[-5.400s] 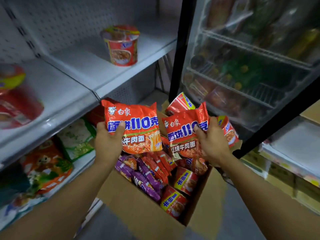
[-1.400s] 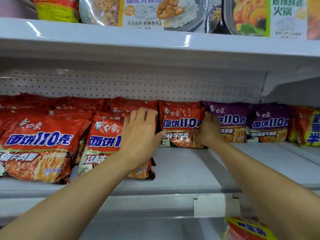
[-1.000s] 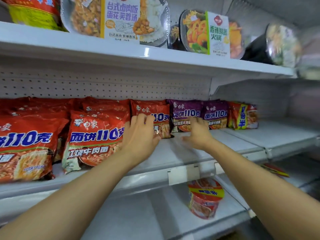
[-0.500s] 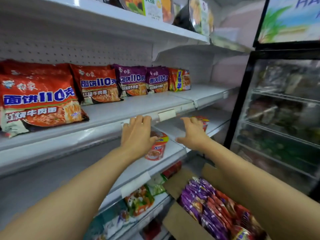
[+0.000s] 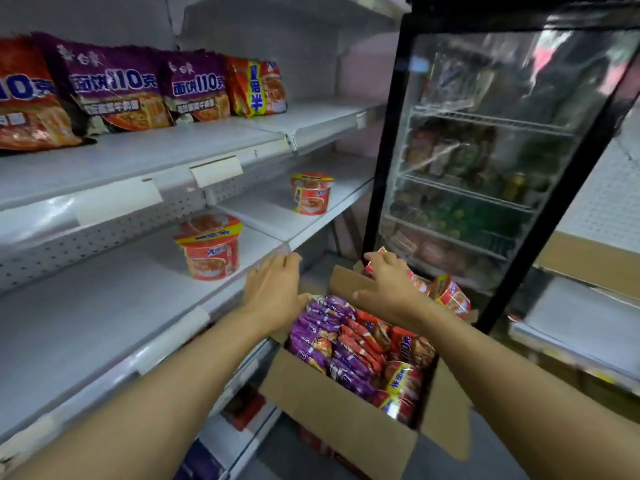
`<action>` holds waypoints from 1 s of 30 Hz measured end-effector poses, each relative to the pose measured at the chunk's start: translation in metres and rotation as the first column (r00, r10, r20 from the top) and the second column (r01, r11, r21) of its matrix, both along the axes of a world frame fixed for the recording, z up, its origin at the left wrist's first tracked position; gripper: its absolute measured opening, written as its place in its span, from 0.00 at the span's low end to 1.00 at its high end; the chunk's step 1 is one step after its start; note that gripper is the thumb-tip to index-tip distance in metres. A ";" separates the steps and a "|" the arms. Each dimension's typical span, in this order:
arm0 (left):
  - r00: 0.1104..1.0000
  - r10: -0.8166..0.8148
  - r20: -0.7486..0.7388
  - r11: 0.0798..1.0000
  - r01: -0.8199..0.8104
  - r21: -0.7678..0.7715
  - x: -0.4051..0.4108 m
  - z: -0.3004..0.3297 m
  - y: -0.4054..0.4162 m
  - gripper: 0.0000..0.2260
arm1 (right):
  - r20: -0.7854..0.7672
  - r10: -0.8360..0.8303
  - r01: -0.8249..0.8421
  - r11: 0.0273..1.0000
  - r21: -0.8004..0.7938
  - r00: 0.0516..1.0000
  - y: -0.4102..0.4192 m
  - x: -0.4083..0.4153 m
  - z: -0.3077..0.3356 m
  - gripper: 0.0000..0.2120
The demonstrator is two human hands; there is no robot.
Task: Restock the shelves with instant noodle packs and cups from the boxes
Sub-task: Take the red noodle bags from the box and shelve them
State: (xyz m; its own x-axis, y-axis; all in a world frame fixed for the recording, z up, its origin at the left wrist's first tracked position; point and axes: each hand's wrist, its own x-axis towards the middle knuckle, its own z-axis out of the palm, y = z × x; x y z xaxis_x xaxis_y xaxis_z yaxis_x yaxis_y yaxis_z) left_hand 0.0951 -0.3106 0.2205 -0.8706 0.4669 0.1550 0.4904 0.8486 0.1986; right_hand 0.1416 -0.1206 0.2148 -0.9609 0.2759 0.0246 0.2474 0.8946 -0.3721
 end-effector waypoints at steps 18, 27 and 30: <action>0.953 -0.042 0.300 0.988 0.084 -0.128 -0.043 -0.138 0.214 0.26 | 0.337 -0.103 0.132 0.989 -0.062 0.936 0.225 -0.027 -0.158 0.37; 0.905 -0.035 0.424 0.982 0.110 -0.153 -0.063 -0.213 0.265 0.26 | 0.392 -0.103 0.154 0.983 -0.100 0.914 0.278 -0.040 -0.247 0.31; 0.898 -0.039 0.439 0.981 0.118 -0.155 -0.073 -0.238 0.276 0.27 | 0.412 -0.113 0.167 0.981 -0.099 0.904 0.289 -0.049 -0.275 0.31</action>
